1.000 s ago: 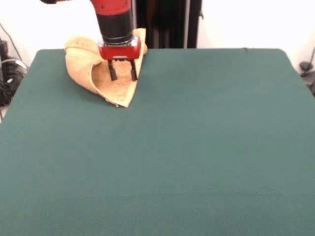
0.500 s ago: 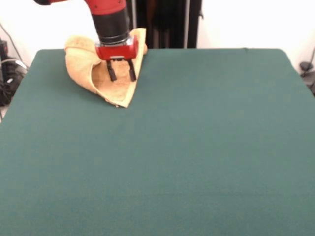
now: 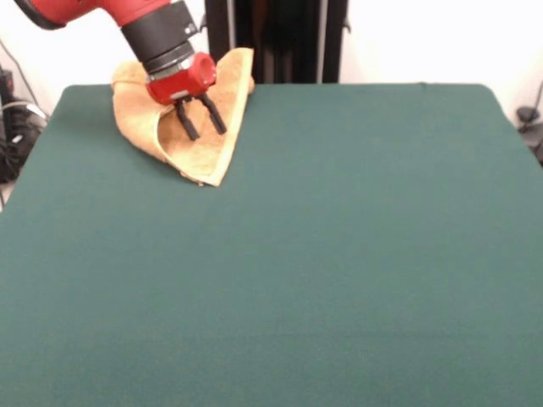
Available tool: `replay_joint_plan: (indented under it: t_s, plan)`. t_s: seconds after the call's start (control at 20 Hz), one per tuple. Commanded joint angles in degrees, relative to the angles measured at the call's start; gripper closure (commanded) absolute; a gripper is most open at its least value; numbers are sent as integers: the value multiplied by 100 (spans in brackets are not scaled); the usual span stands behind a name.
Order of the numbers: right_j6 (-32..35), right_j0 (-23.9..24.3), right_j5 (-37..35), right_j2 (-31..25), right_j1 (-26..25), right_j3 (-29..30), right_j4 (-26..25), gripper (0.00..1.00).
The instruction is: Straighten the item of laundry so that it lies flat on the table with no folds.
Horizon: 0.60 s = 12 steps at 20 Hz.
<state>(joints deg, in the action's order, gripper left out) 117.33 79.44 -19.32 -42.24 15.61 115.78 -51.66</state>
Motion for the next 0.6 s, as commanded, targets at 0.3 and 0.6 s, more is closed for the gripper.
replay_joint_plan:
  t_s: [0.3, 0.6]
  plan:
    - [-1449, -1367, 416, -61, -1552, -1878, -1292, 0]
    - [-814, -1888, 840, 283, -1212, -1958, -1642, 0]
